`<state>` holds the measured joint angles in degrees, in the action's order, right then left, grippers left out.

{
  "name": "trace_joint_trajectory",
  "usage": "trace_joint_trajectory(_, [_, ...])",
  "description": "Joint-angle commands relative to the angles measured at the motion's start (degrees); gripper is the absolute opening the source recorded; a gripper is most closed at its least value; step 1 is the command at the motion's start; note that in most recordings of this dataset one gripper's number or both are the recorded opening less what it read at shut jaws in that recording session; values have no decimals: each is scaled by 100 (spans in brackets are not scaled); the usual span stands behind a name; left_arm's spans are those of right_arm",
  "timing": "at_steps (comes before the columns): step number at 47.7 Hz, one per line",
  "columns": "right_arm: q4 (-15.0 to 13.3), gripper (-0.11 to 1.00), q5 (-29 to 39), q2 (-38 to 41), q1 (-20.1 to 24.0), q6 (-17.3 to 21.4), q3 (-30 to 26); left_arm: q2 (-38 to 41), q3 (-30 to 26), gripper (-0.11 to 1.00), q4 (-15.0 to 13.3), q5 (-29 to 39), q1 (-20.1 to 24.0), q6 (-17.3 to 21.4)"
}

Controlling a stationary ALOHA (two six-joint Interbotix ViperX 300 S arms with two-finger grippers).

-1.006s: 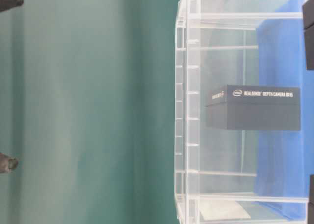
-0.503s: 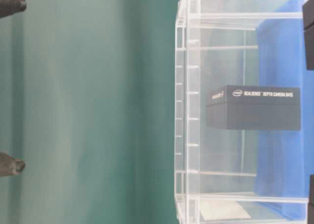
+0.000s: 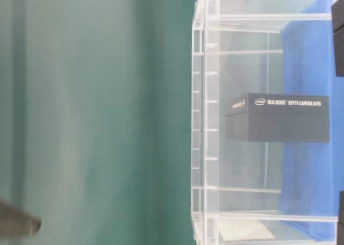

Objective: Take the box out of the case with both arms.

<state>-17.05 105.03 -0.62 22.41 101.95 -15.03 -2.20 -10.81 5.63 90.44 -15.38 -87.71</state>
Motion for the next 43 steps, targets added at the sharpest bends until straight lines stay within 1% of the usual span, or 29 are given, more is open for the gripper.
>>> trace_joint_trajectory(1, [9,92,62,-334,97,0,70,-404,202,92,0,35,-88,-44])
trace_joint_trajectory(9, [9,92,62,-747,202,88,562,-932,879,92,-9,70,-149,-308])
trace_joint_trajectory(20, [18,92,62,-1503,290,404,1397,-1767,1846,92,-26,62,-255,-686])
trace_joint_trajectory(25, [18,92,62,-1854,352,510,1740,-2109,2215,92,-26,53,-299,-782])
trace_joint_trajectory(32, [53,92,62,-2285,404,633,2145,-2566,2584,92,-26,44,-360,-958])
trace_joint_trajectory(37, [149,92,26,-2496,404,712,2399,-2681,2689,92,-26,35,-360,-1107])
trace_joint_trajectory(43, [176,91,0,-2558,396,747,2522,-2672,2698,91,-26,35,-369,-1134])
